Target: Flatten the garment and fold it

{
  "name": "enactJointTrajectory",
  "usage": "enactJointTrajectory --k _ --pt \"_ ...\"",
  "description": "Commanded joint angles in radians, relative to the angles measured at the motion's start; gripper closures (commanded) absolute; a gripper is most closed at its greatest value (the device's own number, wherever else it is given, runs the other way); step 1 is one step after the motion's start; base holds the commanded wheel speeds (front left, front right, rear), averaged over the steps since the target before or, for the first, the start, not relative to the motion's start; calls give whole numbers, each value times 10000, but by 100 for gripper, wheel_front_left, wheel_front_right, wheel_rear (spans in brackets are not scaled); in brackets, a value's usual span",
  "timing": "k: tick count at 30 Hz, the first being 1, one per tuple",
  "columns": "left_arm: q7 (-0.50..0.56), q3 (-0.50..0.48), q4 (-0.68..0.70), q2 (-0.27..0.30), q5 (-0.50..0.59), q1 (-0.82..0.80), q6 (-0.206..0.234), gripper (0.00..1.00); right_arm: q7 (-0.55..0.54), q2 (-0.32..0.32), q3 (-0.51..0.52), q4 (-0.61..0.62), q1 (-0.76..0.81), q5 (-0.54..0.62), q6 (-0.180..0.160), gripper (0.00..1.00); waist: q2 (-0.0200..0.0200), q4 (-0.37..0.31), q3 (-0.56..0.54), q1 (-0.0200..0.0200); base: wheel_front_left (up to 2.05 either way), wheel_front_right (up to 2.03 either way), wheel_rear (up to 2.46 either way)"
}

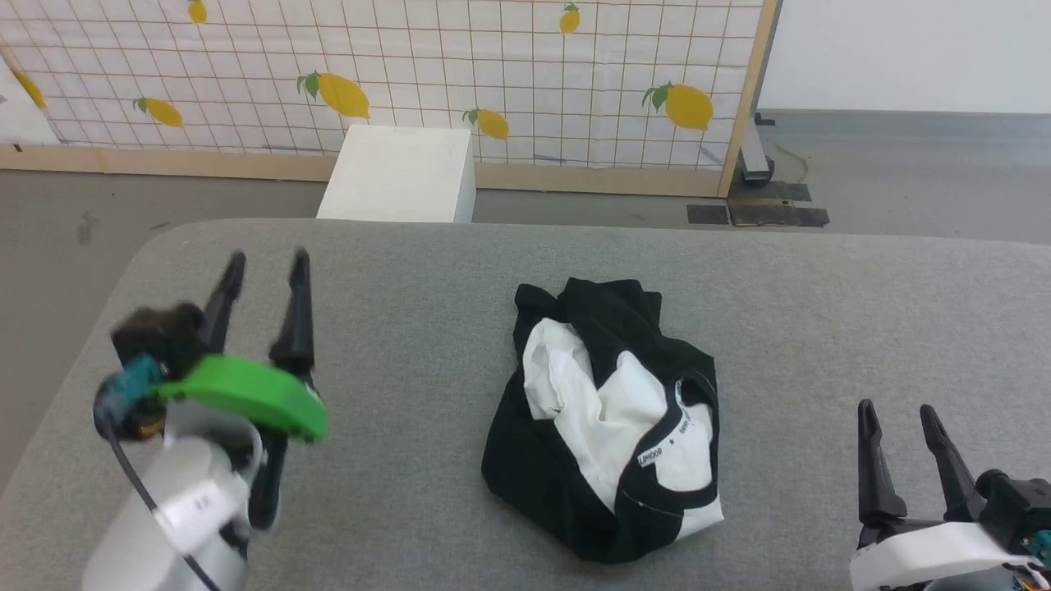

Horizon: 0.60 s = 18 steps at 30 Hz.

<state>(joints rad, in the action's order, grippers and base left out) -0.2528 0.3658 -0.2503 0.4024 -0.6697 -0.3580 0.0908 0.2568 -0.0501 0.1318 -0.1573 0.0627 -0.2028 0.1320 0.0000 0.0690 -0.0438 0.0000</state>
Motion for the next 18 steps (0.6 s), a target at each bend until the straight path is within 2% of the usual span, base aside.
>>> enactJointTrajectory --k 1,4,11,14,18 --pt "-67 -28 211 -10 308 487 63 0 49 -1 5 -90 103 27 -13 0 0 -7 9 0 0 0 0" --pt "-82 -365 857 -229 759 1215 -70 0 45 -1 -44 -236 63 58 -13 0 0 -15 70 0 0 0 0" --pt "-87 -1331 1804 -1139 1553 2588 -811 0 -378 -1 -155 -627 -383 -40 -13 0 0 85 290 0 0 0 0" --pt "-88 -1595 1855 -1493 1809 2807 -1148 0 -1166 -1 -303 -922 -1015 -71 -13 0 0 151 458 0 0 0 0" --pt "-88 -1863 1787 -1963 1966 2862 -1451 0 -2730 -1 -699 -1355 -2350 85 -13 0 0 308 752 0 0 0 0"
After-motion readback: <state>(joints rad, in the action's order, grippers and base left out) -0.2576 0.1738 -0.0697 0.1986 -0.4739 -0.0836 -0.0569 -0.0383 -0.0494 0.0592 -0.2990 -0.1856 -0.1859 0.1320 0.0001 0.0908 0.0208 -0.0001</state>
